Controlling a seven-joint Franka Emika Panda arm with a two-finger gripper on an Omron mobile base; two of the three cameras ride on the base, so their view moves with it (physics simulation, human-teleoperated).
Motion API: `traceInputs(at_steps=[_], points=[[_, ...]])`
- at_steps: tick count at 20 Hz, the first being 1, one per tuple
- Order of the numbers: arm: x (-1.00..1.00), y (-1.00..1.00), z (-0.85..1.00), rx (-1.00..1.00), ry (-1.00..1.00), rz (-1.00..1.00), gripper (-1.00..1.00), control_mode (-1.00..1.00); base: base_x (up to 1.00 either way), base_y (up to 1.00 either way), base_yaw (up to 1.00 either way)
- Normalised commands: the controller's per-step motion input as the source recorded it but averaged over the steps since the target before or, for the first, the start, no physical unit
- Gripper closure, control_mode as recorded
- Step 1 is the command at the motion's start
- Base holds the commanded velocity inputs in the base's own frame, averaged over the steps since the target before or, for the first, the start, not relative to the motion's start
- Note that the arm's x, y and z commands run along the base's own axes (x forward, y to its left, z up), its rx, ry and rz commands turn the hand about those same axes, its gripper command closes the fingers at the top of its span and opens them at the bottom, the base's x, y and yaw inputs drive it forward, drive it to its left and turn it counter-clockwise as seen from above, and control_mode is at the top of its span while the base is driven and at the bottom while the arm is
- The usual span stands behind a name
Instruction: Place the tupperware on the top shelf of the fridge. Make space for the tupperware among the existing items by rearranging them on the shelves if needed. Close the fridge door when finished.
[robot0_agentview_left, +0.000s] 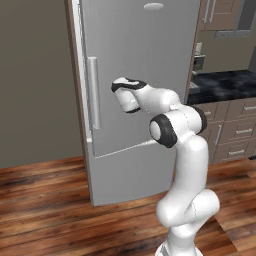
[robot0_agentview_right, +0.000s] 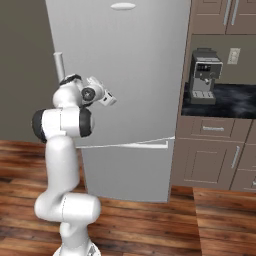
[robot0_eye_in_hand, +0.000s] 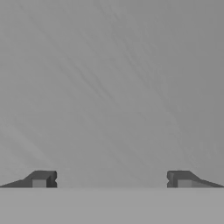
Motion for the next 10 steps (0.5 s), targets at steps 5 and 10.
traceInputs(at_steps=[5, 10], points=[[0.45, 0.03, 0.27, 0.00, 0.19, -0.24, -1.00, -1.00, 0.00, 0.00, 0.00], [0.42, 0.00, 0.73, 0.00, 0.30, -0.22, -1.00, -1.00, 0.00, 0.00, 0.00]])
